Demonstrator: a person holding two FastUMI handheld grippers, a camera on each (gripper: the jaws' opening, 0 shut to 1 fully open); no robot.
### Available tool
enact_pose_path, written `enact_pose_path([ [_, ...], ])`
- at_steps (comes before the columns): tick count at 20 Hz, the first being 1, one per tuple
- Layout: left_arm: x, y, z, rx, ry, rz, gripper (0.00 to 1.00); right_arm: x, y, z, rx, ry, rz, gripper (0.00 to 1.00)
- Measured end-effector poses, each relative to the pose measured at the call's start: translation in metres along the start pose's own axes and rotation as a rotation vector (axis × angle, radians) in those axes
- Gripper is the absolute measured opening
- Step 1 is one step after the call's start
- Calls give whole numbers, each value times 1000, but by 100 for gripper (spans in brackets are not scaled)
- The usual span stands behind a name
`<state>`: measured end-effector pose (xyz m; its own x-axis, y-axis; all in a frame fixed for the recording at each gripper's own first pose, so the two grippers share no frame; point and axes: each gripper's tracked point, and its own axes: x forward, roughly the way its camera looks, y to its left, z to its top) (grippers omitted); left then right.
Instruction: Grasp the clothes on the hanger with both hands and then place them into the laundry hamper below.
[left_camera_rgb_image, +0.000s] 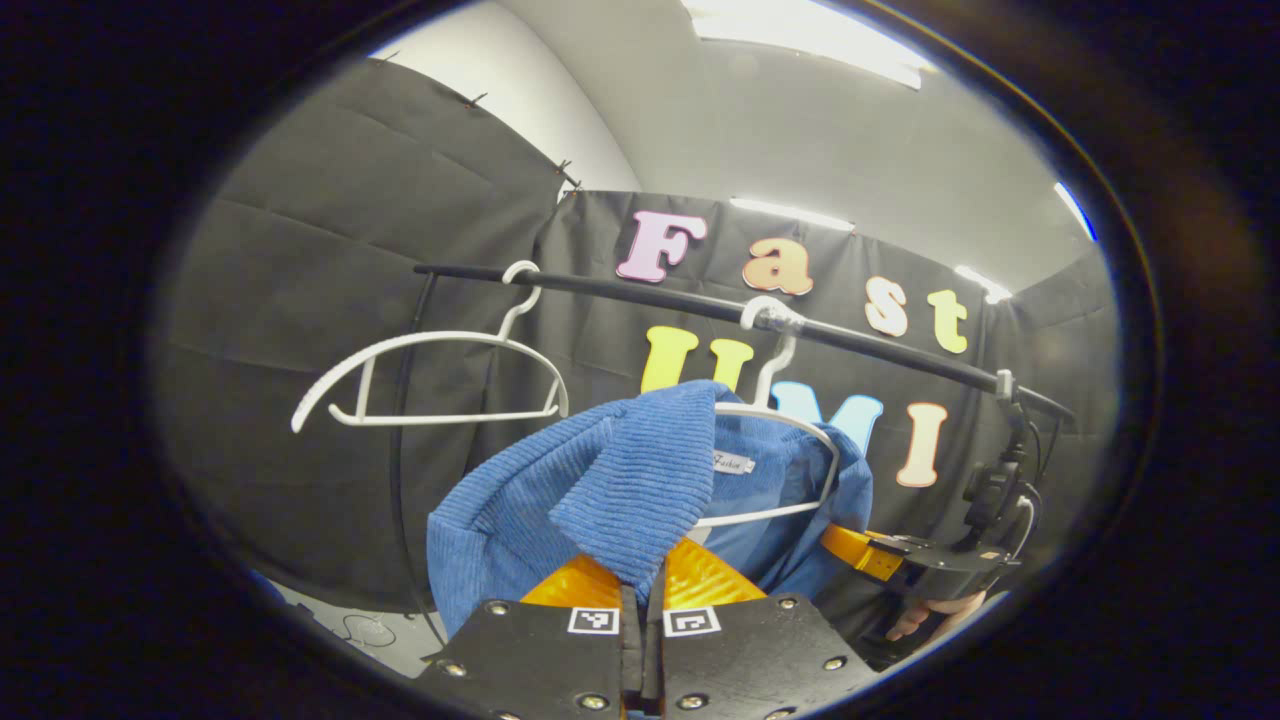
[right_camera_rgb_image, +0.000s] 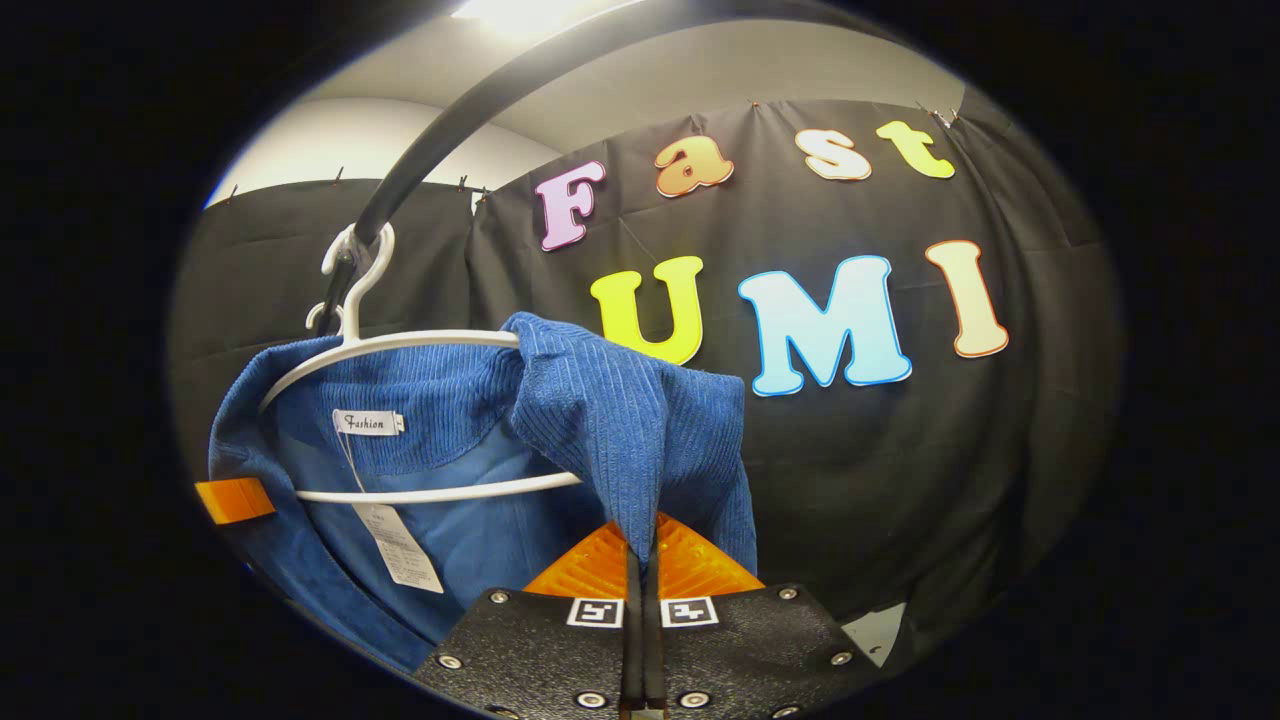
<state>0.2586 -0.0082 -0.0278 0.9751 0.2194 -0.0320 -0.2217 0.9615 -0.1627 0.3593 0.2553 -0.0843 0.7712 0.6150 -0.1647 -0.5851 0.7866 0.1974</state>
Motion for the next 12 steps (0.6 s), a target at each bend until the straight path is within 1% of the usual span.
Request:
enact_pose_path([
  [3,-8,7,14,10,-20,12,2,-1,-6,12,0,-37,-29,0],
  [8,-11,17,34,27,-55,36,2,5,-17,16,0,-61,-57,0],
  [12,-11,28,48,46,-85,69,1,9,-30,21,10,-121,-103,0],
])
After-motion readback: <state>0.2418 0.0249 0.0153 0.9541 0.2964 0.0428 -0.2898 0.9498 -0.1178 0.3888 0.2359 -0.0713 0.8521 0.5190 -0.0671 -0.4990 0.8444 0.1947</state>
